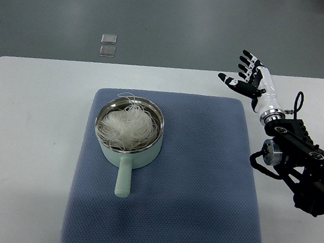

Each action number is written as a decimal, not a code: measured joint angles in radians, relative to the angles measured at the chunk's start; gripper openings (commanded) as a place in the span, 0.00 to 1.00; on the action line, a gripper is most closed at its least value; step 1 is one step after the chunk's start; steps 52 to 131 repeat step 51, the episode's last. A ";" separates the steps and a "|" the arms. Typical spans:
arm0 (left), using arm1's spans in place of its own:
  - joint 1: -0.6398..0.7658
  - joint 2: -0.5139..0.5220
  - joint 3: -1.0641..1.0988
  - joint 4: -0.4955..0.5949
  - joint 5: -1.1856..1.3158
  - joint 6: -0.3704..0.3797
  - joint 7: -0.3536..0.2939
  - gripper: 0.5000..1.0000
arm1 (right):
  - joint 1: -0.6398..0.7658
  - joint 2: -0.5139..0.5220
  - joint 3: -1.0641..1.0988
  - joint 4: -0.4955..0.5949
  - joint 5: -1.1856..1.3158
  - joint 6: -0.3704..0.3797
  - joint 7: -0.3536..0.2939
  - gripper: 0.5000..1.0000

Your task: Put vermicelli into pot with right hand

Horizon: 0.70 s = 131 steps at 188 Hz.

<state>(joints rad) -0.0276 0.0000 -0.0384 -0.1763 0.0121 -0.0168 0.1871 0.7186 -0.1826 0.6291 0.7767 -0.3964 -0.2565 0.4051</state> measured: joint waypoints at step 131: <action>0.000 0.000 0.000 0.000 0.000 0.000 0.000 1.00 | -0.005 0.003 0.002 0.001 0.086 -0.007 0.012 0.86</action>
